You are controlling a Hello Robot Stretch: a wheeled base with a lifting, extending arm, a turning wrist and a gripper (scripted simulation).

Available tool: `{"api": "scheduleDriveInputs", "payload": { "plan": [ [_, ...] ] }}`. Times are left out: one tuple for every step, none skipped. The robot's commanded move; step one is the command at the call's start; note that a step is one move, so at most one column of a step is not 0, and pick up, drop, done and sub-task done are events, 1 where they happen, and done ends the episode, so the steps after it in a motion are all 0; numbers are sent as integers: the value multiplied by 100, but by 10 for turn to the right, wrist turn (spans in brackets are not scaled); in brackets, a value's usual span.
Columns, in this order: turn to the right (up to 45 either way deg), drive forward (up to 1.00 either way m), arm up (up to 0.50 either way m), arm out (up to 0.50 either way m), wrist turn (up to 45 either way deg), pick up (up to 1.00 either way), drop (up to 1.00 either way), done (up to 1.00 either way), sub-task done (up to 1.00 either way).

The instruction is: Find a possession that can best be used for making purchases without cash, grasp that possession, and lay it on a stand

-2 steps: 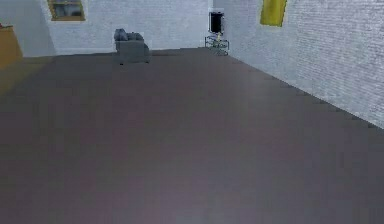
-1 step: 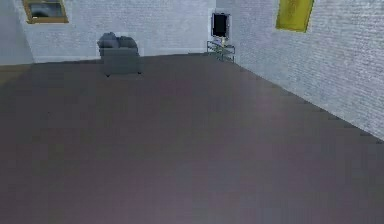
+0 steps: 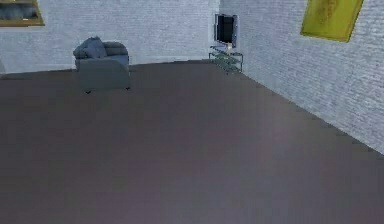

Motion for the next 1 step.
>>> {"api": "scheduleDriveInputs", "payload": {
  "plan": [
    [0,100,0,0,0,0,0,0,0]
  ]
}}
